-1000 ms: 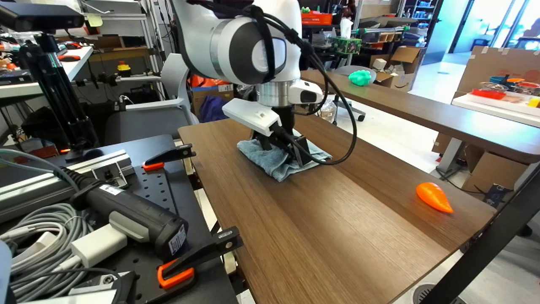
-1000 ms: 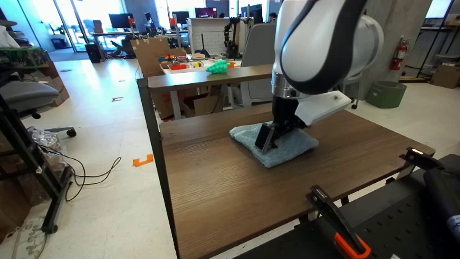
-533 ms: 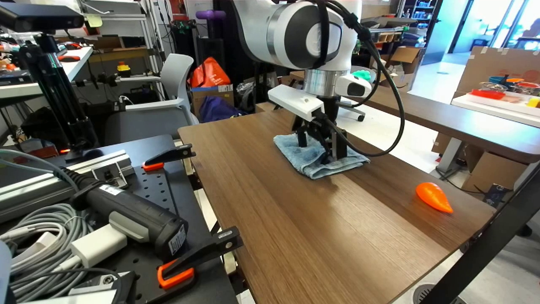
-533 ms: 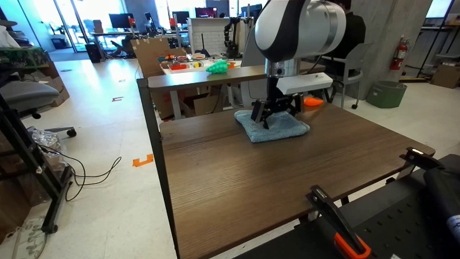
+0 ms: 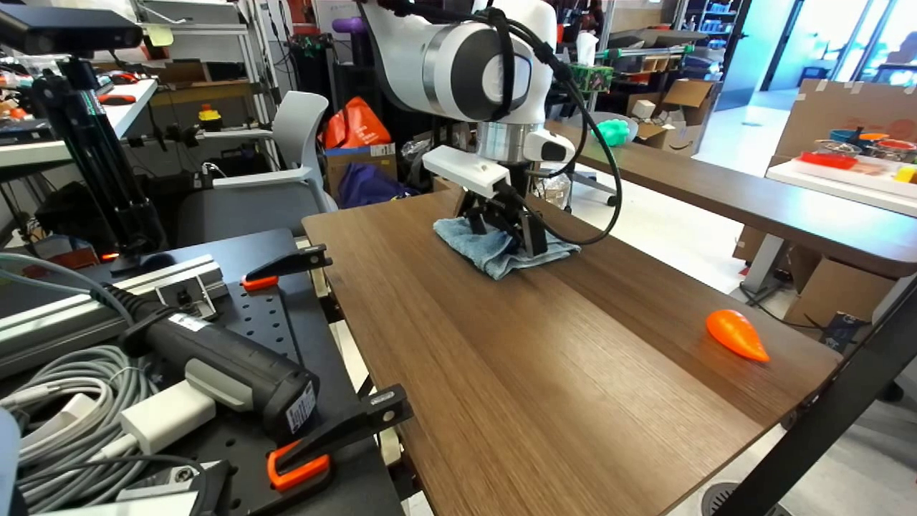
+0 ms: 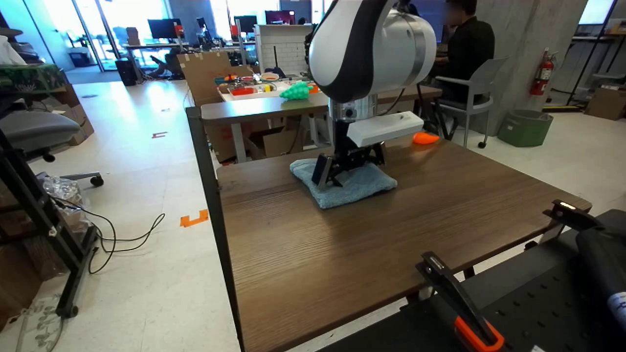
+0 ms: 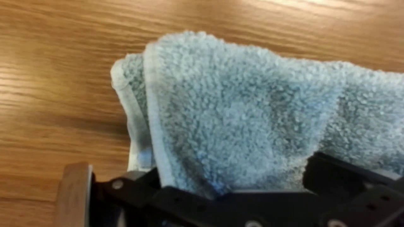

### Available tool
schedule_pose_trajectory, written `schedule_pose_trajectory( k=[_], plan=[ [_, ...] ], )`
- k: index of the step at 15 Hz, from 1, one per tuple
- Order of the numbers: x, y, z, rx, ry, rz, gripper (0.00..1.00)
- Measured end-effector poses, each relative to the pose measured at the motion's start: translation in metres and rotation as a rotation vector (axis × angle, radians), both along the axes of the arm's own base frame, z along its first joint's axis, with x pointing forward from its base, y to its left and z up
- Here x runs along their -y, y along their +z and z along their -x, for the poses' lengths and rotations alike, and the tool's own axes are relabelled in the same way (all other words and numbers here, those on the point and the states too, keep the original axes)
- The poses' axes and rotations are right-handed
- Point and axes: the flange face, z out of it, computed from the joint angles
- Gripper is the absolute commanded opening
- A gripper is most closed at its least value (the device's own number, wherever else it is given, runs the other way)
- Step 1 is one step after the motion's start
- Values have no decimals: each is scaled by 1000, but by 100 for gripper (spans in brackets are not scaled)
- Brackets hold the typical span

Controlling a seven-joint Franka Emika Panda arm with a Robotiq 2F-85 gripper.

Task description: Wipe the table with the blue towel

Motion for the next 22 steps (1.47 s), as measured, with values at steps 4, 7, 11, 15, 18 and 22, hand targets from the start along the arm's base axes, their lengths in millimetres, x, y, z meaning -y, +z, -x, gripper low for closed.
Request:
schedule_pose_trajectory(
  k=[4, 7, 11, 15, 18, 22],
  plan=[
    [-30, -1, 31, -32, 100, 35, 100],
    [-30, 2, 33, -32, 99, 36, 100],
    [12, 0, 18, -29, 8, 49, 100],
    [13, -2, 15, -64, 25, 74, 100],
    [-11, -3, 24, -83, 121, 106, 100],
    [-60, -3, 52, -101, 292, 160, 100]
  ],
)
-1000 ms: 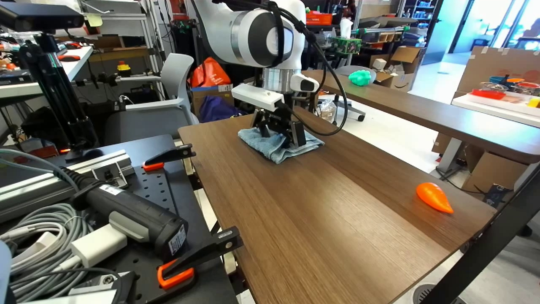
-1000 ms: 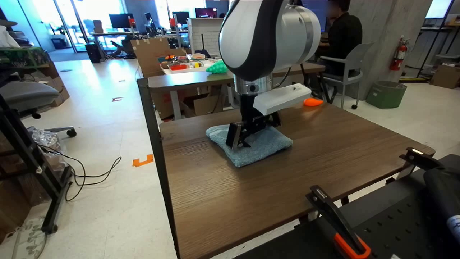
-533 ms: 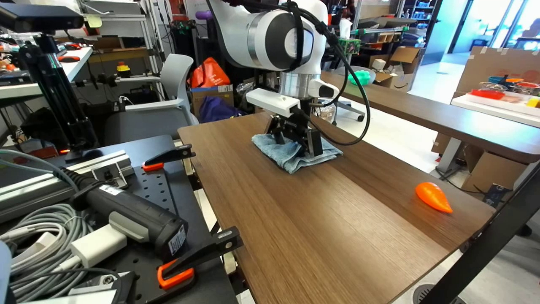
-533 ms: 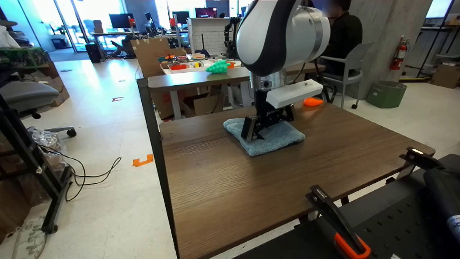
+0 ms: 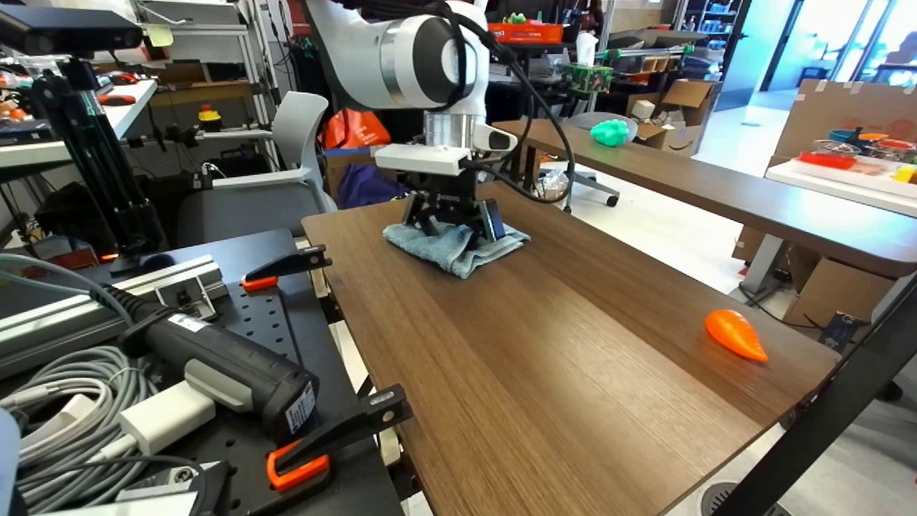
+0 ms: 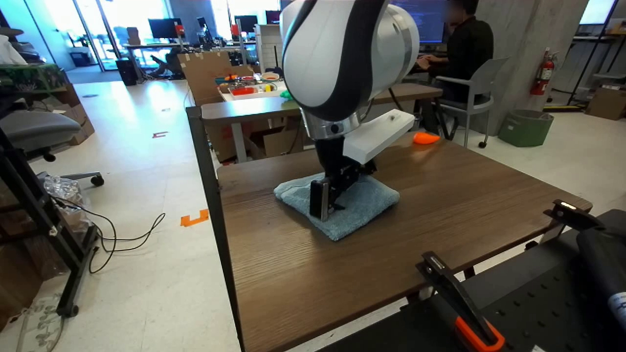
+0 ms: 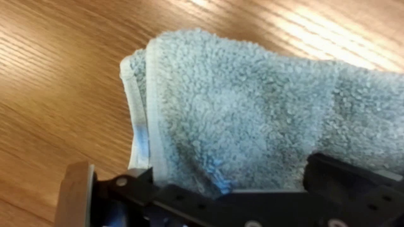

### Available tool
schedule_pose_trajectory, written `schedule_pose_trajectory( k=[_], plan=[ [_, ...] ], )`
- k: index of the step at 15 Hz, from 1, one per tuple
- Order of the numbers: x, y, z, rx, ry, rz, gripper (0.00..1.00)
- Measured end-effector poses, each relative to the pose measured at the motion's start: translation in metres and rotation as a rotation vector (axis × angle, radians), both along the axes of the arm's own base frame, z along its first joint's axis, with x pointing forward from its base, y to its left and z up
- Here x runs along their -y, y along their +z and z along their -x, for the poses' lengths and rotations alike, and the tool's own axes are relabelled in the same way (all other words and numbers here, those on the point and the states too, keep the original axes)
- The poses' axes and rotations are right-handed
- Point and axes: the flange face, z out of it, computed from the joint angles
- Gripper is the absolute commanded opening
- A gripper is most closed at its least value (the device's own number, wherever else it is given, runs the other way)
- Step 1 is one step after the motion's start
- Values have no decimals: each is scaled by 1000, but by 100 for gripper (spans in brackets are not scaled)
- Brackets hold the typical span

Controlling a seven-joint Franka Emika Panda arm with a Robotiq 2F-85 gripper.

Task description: Wipe the table with the blue towel

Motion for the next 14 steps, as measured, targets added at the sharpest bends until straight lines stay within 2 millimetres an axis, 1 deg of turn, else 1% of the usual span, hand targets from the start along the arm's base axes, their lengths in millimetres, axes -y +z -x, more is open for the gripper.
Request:
schedule_pose_trajectory(
  k=[3, 5, 6, 8, 9, 10, 11, 14],
  plan=[
    [-34, -1, 30, -19, 127, 30, 100],
    [-51, -1, 45, -21, 196, 45, 100],
    [-56, 0, 48, -17, 224, 53, 100],
    [-57, 0, 47, -12, 243, 60, 100],
    [-56, 0, 44, -9, 242, 58, 100],
    [-53, 1, 36, -3, 229, 52, 100],
    [-47, 2, 25, 8, 201, 41, 100],
    [-16, 5, -28, 47, 61, -31, 100]
  ],
)
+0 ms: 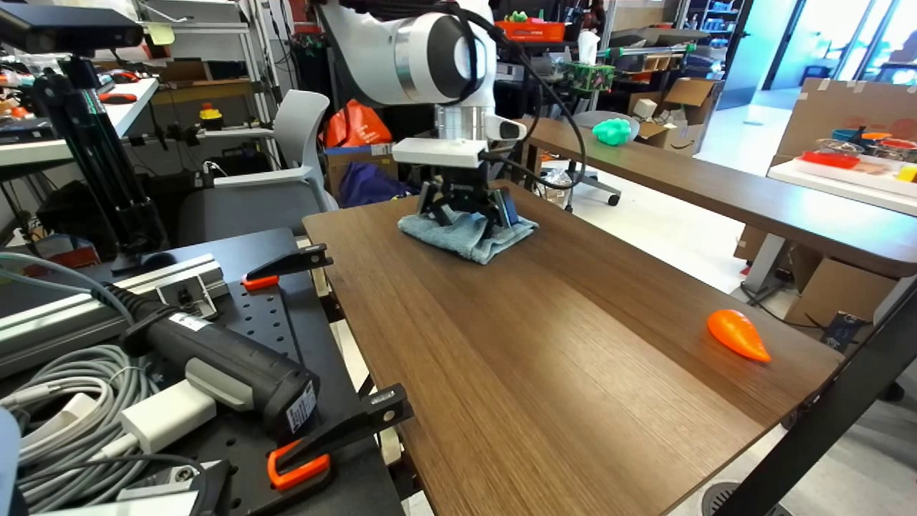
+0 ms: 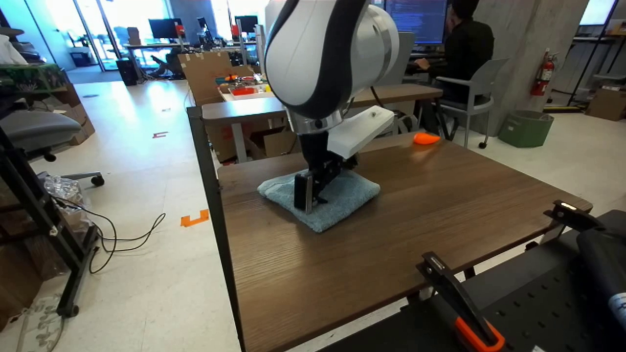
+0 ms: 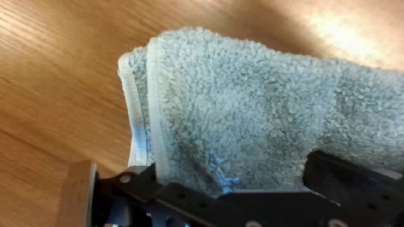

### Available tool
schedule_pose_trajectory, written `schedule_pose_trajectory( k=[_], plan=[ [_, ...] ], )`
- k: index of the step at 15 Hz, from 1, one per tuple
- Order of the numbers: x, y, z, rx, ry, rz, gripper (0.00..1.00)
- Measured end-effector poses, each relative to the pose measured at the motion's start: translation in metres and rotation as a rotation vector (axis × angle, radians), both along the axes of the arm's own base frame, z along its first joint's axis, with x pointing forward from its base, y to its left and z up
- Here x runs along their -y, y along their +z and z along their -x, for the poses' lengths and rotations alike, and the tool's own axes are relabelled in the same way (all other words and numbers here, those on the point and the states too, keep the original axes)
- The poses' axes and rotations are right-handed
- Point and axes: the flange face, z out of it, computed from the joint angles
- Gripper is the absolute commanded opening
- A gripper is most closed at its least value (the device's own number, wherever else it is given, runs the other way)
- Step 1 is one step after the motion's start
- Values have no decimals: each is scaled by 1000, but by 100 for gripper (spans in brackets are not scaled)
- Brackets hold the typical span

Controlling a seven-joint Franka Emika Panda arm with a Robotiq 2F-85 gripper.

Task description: Wipe the table with the blue towel

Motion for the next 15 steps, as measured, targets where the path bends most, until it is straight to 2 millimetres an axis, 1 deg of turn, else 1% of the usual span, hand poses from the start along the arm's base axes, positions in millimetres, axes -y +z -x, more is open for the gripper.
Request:
schedule_pose_trajectory(
  k=[2, 4, 5, 6, 7, 9, 12, 14, 15],
  plan=[
    [24, 2, -36, 24, -102, -70, 100],
    [36, 3, -64, 43, -190, -152, 100],
    [37, 3, -74, 50, -222, -190, 100],
    [33, 3, -80, 55, -241, -220, 100],
    [24, 3, -84, 58, -248, -244, 100],
    [-1, 2, -84, 57, -231, -276, 100],
    [-37, 1, -73, 42, -170, -296, 100],
    [-51, 0, -60, 27, -97, -277, 100],
    [-54, -1, -52, 18, -59, -259, 100]
  ],
)
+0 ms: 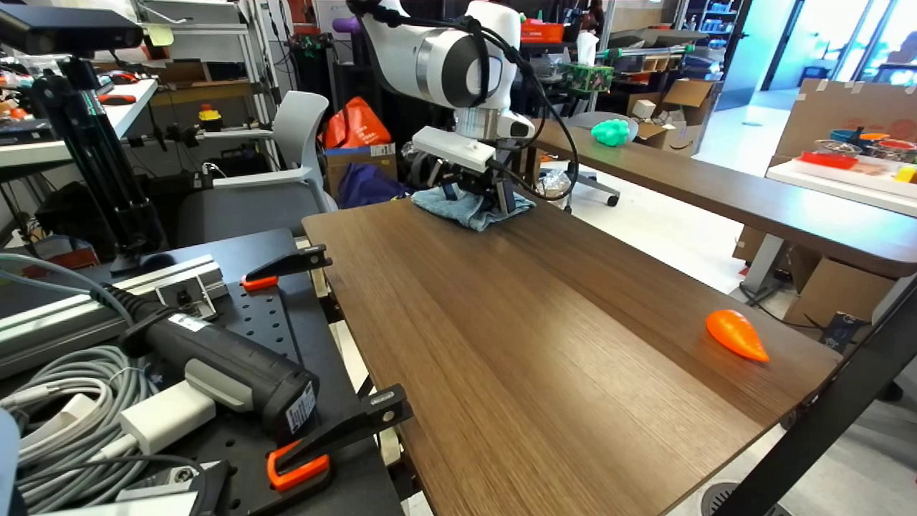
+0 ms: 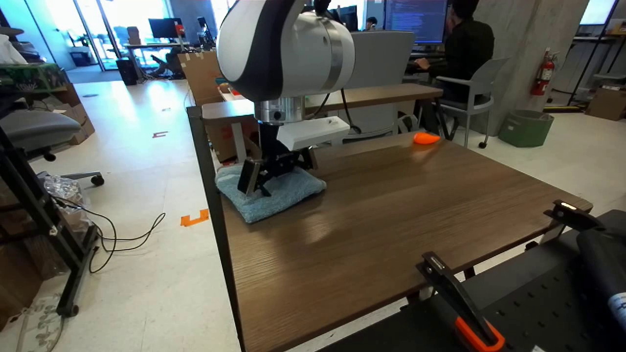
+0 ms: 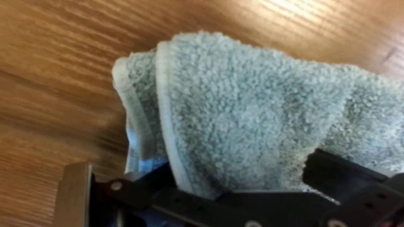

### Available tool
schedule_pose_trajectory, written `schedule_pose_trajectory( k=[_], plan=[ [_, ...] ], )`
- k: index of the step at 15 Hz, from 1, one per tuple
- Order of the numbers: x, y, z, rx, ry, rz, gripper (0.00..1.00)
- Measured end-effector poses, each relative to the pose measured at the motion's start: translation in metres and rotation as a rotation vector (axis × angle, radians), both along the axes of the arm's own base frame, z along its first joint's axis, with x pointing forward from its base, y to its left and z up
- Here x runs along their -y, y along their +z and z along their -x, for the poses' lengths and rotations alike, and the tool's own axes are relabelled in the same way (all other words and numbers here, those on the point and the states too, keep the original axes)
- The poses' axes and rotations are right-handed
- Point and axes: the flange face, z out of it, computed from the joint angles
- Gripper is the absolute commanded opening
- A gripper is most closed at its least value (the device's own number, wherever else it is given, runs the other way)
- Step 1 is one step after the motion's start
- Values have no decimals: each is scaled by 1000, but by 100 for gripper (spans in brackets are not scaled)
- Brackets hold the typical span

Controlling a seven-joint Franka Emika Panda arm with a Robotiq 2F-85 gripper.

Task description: Wipe the table with the blue towel

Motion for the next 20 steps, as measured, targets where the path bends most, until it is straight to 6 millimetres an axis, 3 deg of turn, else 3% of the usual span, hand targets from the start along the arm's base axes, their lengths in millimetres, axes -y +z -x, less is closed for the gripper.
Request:
schedule_pose_trajectory(
  k=[3, 9, 14, 17, 20],
  plan=[
    [4, -1, 34, -30, 115, 78, 100],
    [34, -3, 121, -115, 377, 211, 100],
    [26, -7, 199, -161, 612, 297, 100],
    [32, -9, 216, -165, 704, 363, 100],
    [64, -9, 205, -139, 692, 452, 100]
  ],
)
